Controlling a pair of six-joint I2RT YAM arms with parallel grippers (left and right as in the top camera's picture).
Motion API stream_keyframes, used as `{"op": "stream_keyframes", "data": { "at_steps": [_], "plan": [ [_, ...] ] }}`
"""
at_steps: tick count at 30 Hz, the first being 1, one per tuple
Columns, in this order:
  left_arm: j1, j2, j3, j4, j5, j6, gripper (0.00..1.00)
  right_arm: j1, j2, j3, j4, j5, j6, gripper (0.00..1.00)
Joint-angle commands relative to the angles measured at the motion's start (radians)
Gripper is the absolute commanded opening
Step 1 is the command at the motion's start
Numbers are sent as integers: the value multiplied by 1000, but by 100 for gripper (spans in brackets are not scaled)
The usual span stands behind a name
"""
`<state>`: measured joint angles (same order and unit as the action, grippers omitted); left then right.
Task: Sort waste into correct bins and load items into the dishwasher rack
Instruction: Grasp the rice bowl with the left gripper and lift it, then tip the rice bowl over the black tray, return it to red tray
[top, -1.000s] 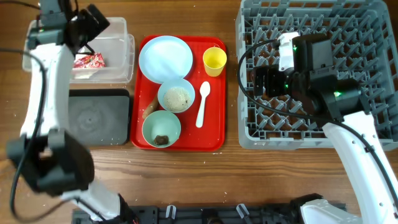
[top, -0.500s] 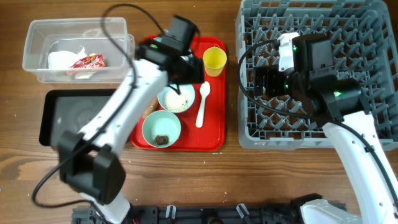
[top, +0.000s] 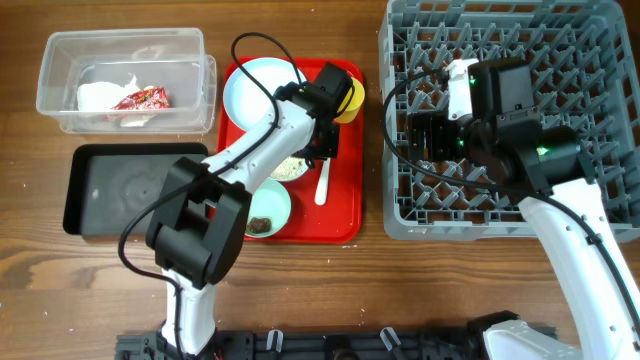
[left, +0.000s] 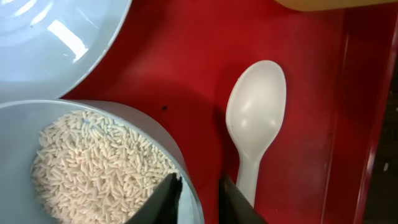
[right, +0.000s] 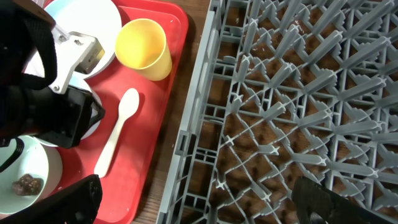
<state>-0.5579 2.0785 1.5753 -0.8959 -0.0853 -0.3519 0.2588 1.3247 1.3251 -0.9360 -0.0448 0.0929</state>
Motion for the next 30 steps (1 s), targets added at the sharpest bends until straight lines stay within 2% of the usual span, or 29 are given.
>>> {"op": "stream_keyframes", "data": {
  "at_steps": [1,3,5,13,17,20,22,25,27,30],
  "plan": [
    [1,51,-6,3,-14,5,18,5,11,23,-1,-10,14,100],
    [1,69,-6,5,-14,5,15,5,11,23,-1,-10,15,100],
    [1,69,-6,10,-15,5,4,5,11,23,-1,-10,15,100],
    [8,-43,84,-73,-17,5,4,5,11,23,10,-10,14,99],
    [74,-183,117,-111,91,0,4,5,11,23,9,-10,14,100],
    [211,-304,117,-211,142,-22,4,5,11,23,11,-10,14,100],
    [352,-356,117,-281,201,-21,4,5,11,23,11,-10,14,100],
    [637,-368,115,-399,321,69,4,5,11,23,15,-10,14,100],
    [829,-357,75,-386,497,141,4,5,11,23,18,-10,14,100],
    [1021,-338,-38,-309,646,144,4,5,11,23,19,-10,15,100]
  ]
}}
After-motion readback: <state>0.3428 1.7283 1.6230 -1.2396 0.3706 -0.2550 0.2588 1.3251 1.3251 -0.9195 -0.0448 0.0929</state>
